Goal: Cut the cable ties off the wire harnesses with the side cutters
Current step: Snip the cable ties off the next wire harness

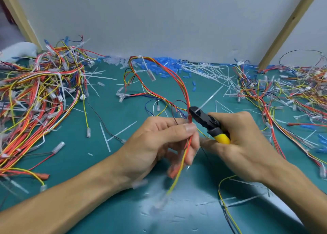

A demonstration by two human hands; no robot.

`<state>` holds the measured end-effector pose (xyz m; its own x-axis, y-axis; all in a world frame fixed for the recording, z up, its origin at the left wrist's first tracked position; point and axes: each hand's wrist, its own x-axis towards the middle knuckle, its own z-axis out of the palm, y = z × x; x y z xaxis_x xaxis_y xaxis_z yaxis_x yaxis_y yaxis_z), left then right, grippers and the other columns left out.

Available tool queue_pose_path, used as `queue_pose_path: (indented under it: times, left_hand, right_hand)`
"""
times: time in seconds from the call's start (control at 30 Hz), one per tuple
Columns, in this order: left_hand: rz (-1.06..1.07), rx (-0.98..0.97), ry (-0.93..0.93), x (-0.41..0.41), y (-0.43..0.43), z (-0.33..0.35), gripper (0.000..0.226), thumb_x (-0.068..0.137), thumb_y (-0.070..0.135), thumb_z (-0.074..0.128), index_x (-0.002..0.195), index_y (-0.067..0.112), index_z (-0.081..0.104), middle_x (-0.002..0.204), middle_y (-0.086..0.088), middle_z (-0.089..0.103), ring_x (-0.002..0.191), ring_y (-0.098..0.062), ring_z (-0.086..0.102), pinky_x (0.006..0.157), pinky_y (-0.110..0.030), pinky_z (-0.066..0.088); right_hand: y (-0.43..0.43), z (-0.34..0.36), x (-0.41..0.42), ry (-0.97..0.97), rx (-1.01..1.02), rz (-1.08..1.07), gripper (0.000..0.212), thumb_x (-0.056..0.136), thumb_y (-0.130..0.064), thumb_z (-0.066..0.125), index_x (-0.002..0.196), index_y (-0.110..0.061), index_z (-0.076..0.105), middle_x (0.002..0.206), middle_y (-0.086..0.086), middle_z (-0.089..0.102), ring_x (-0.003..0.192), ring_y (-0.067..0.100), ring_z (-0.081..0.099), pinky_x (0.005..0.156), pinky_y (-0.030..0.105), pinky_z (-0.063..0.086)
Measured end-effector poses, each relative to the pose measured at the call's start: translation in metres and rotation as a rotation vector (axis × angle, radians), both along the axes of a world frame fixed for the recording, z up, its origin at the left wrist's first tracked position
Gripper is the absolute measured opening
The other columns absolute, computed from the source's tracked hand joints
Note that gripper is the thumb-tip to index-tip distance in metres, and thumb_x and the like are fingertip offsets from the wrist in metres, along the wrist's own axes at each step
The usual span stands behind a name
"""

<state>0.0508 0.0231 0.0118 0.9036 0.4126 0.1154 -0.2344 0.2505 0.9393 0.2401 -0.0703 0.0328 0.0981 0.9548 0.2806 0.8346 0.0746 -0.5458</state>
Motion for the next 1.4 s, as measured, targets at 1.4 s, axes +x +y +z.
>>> queue_pose_path:
  times: [1.4]
  left_hand:
    - [0.381,0.606,0.089,0.001,-0.014,-0.009,0.04,0.097,0.039,0.045,0.072,0.01,0.036,0.051,0.005,0.033,0.039,-0.01,0.029,0.036,-0.022,0.027]
  right_hand:
    - [0.001,-0.003,0.002,-0.274,0.212,-0.108,0.013,0.059,-0.012,0.051,0.066,-0.004,0.059,0.058,0.01,0.042,0.057,0.038,0.036,0.046,0.044,0.039]
